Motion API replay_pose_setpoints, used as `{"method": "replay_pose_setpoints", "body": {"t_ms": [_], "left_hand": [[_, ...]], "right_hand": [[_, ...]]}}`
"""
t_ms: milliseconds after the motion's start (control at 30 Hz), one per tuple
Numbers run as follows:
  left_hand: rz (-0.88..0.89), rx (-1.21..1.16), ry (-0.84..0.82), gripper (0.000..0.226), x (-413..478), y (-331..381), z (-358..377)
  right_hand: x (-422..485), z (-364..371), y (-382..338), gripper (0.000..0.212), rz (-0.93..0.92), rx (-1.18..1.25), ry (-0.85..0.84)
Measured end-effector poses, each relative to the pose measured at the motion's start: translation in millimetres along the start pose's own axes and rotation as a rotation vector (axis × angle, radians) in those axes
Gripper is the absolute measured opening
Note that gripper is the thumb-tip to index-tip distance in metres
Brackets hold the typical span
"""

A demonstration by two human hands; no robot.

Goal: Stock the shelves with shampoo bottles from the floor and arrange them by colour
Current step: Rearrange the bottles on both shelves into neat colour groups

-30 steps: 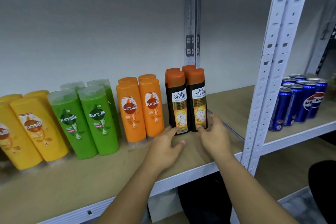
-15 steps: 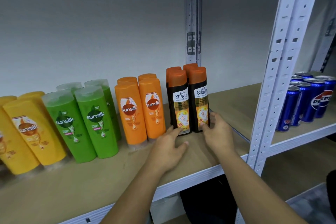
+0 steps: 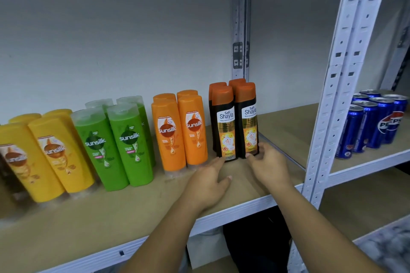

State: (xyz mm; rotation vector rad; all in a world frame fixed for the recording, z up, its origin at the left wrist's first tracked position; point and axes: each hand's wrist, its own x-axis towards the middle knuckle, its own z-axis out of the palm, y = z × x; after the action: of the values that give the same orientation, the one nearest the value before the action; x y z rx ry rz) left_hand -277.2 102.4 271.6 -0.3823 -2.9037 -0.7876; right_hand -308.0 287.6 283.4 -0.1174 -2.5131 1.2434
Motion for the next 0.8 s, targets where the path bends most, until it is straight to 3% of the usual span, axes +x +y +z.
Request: {"method": "replay_pose_setpoints", "body": {"t_ms": [133, 267, 533, 700, 800], "left_hand": [[0.001, 0.051, -0.054, 0.060, -21, -2, -11], [-0.012, 0.084, -0.100, 0.054, -53, -9, -30], [-0.080, 0.155, -0.078, 0.059, -122, -50, -70], [-0.147, 0.181, -0.059, 0.061, -155, -80, -92], [-0.202, 0.183, -0.047, 0.059, -169, -93, -106]], "right_hand": [[-28, -5, -1, 0.056, -0.066, -0.244, -0.192], [-58, -1, -14, 0.039, -0.121, -0.367, -0.299], [-115, 27, -58, 0.045, -0.312, -0.370, -0.402], [-143, 57, -88, 0.029, -0.401, -0.334, -0.431], [-157, 76, -105, 0.030, -0.430, -0.330, -0.430]]}}
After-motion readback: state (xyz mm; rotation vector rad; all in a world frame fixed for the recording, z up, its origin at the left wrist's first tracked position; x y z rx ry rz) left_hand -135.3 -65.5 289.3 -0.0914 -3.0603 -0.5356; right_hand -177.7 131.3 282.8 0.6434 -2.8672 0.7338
